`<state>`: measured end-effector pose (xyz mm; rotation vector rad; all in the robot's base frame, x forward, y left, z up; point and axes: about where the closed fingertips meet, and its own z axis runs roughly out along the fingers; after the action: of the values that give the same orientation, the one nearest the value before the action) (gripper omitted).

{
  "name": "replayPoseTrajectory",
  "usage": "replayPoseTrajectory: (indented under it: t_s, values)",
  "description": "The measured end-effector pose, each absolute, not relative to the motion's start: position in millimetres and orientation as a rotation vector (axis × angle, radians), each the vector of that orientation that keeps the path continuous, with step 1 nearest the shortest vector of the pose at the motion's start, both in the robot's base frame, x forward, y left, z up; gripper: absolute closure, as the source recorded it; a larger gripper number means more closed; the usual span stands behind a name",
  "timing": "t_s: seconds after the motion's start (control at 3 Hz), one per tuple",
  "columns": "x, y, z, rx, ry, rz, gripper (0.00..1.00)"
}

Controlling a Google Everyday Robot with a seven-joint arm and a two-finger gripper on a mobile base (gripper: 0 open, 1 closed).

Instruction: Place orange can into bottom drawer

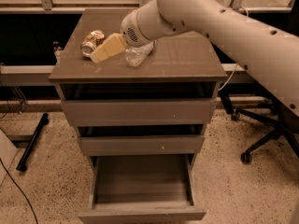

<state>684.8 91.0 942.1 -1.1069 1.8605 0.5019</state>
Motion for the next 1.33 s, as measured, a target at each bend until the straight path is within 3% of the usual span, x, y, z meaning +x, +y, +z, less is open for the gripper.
replayPoseTrajectory:
  t_s: [1.33]
  values:
    - [779,172,895,-0.978,1.761,0.577,0.0]
